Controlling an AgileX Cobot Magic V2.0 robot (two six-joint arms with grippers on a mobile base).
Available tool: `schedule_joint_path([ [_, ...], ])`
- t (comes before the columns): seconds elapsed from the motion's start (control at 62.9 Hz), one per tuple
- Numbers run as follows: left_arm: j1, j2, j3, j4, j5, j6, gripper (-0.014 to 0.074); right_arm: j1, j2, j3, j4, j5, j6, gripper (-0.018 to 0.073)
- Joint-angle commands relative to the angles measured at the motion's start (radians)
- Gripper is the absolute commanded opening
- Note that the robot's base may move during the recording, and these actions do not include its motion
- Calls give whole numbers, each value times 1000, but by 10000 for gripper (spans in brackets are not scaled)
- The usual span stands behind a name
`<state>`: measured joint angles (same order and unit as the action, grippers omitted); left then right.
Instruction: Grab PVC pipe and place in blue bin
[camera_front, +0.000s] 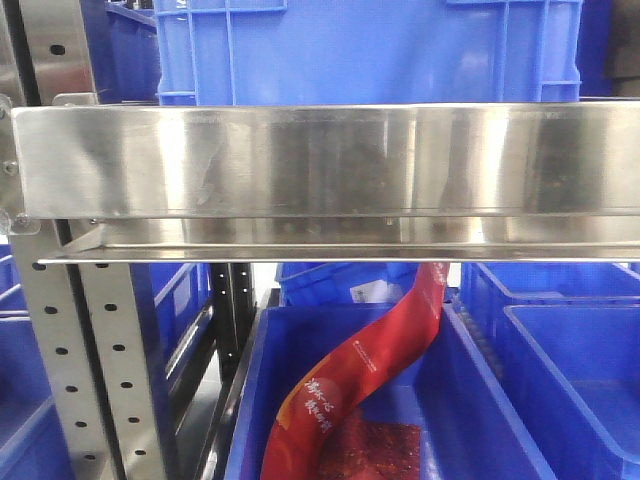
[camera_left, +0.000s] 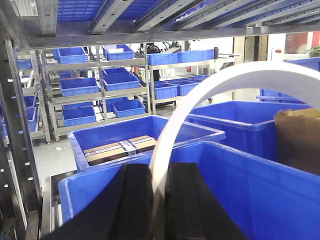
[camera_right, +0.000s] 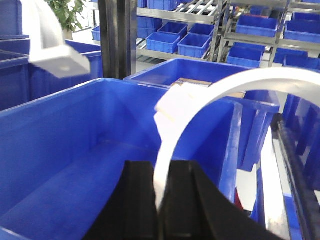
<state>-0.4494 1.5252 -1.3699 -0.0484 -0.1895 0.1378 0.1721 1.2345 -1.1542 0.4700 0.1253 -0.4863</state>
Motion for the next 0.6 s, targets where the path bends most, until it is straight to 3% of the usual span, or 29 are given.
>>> schedule_joint_path([
  [0.0,-6,10,-8,6,-39,0,-111,2,4,-12,-4,-52,-13,-169],
  [0.207,-4,37,-8,6,-91,0,-111,12,50,-54,-5,-37,-28,-169],
  [0.589,-4,70,-31,6,-63,0,-111,35,121,-91,-7,-20,-30,-169],
])
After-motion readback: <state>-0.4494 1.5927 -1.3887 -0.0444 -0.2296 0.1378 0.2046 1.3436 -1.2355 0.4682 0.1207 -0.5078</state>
